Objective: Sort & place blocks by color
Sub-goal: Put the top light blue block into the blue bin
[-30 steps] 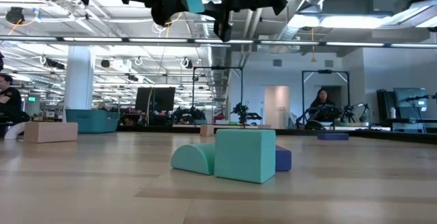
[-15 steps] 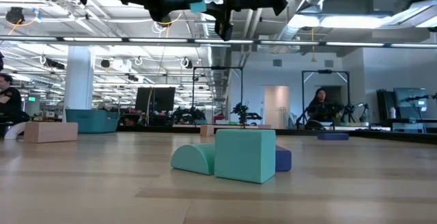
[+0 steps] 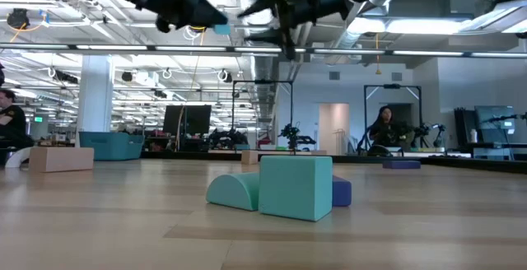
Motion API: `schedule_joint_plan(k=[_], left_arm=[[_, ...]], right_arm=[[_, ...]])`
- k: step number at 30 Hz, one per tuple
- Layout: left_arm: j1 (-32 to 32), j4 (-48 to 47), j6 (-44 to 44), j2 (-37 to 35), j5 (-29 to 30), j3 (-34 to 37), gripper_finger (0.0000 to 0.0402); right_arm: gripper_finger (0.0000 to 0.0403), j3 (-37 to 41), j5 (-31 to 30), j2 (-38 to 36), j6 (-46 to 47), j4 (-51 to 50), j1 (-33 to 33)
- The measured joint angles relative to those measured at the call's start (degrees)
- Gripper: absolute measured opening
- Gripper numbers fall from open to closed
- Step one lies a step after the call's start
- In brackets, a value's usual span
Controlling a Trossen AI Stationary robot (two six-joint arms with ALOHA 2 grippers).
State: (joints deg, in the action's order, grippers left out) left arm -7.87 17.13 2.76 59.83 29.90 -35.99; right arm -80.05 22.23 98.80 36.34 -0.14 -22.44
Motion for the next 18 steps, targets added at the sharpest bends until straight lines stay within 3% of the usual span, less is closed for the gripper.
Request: schedule_joint_plan(k=[6,11,14,18], left_arm=[[-9.3,-22.7,-11.8,-5.3,7.0,0.0,0.0167],[-20.3,-41.8,-30.5,-5.3,9.4,0.1,0.0168],[-26.5,-46.7,-38.5,-3.6,7.6,0.1,0.0168],[-34.8,-47.0,-39.3,0.0,3.5,0.0,0.0169]], right_arm=[[0.0233,0.1,-8.9,-2.2,-6.7,-14.2,-1.7],[0.0232,0.1,-14.8,-3.0,-11.1,-22.9,-0.9],[0.0232,0.1,-15.7,-3.1,-11.4,-26.4,-0.1],[0.0232,0.1,-16.0,-3.1,-11.6,-29.4,1.0]])
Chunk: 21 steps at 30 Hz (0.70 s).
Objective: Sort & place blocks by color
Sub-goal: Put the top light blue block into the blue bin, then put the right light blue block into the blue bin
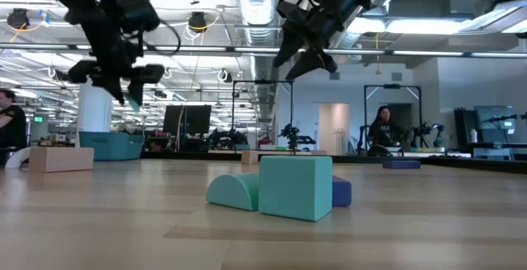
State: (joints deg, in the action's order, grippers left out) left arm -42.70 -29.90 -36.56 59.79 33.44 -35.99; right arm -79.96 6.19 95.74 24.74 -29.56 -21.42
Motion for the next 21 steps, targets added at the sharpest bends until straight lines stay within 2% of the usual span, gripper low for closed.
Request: schedule_joint_plan(k=[5,8,11,17,21], left_arm=[[-8.6,-0.1,-1.5,6.0,-8.1,0.0,0.0169],[-11.7,-0.1,-1.5,8.7,-11.6,0.0,0.0171],[-12.5,-0.3,-1.9,9.6,-11.7,0.0,0.0187],[-12.4,-0.7,-1.4,9.4,-12.5,0.0,0.0243],[-12.4,-1.8,1.4,8.1,-15.4,0.0,0.0271]], right_arm=[[0.0232,0.0,-0.3,0.0,-0.9,-4.5,0.3],[0.0232,1.1,-2.7,-0.8,-2.1,-7.1,-0.2],[0.0232,3.7,-4.5,-1.5,-2.7,-7.9,-1.5],[0.0232,10.0,-4.6,-1.2,-2.8,-5.7,-4.8],[0.0232,13.8,-4.9,-0.8,-2.8,-4.9,-3.5]])
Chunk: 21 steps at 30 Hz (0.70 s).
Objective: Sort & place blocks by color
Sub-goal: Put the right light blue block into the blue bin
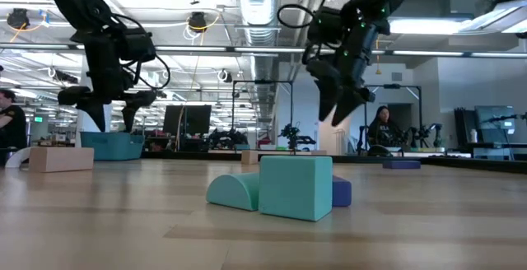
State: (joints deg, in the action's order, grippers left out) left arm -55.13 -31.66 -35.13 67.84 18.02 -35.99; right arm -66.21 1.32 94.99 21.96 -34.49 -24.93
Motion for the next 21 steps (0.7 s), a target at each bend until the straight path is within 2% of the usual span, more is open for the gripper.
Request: schedule_joint_plan(k=[5,8,14,21], left_arm=[[0.9,-0.1,1.5,-4.2,-7.2,-0.1,0.0282],[4.6,-0.4,0.1,-6.6,-11.6,-1.0,0.0277],[18.8,-0.3,-2.5,-9.2,-13.3,-4.4,0.0256],[39.3,2.8,-8.2,-9.5,-8.3,-9.8,0.0237]], right_arm=[[0.0232,2.4,0.1,0.0,-0.3,1.3,4.8],[0.0232,3.0,0.5,-0.1,-0.4,3.8,7.3],[0.0232,3.0,4.0,-0.1,-0.9,10.6,9.7],[0.0232,3.0,4.9,-0.1,-2.4,12.2,15.0]])
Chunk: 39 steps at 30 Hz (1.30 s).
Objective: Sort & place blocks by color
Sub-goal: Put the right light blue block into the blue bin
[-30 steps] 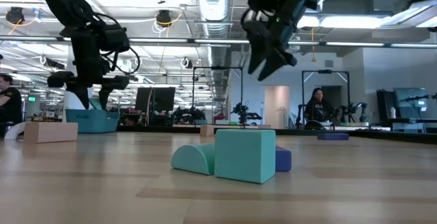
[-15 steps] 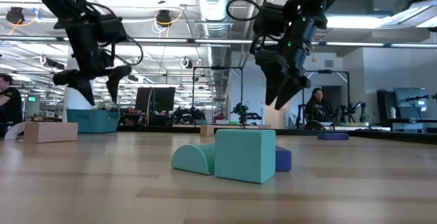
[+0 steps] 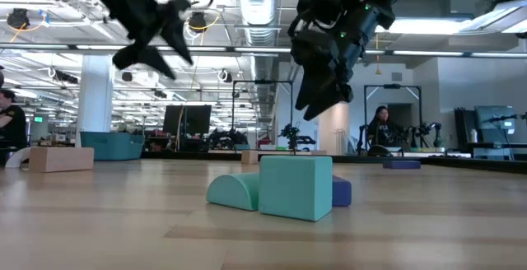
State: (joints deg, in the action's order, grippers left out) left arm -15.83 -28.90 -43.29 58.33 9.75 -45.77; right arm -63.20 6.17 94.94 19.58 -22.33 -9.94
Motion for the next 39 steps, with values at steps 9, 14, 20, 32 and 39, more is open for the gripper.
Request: schedule_joint_plan(k=[9,14,20,32,39], left_arm=[[24.5,3.1,-5.0,0.2,11.8,-0.9,0.0217],[31.7,3.0,3.3,1.5,16.7,-0.9,0.0215],[38.3,8.9,11.5,6.9,8.6,-0.9,0.0215],[49.1,32.4,14.5,30.0,7.1,-1.0,0.0215],[52.3,36.4,12.1,35.4,7.4,-1.8,0.0215]], right_arm=[[0.0232,0.0,-6.0,0.0,2.3,8.0,14.0],[0.0232,0.0,-14.7,0.0,7.7,10.3,22.9],[0.0234,0.0,-24.7,0.0,13.5,11.8,34.7],[0.0245,-6.0,-31.2,9.4,31.7,7.7,46.3],[0.0245,-17.3,-30.4,20.1,29.8,1.9,46.2]])
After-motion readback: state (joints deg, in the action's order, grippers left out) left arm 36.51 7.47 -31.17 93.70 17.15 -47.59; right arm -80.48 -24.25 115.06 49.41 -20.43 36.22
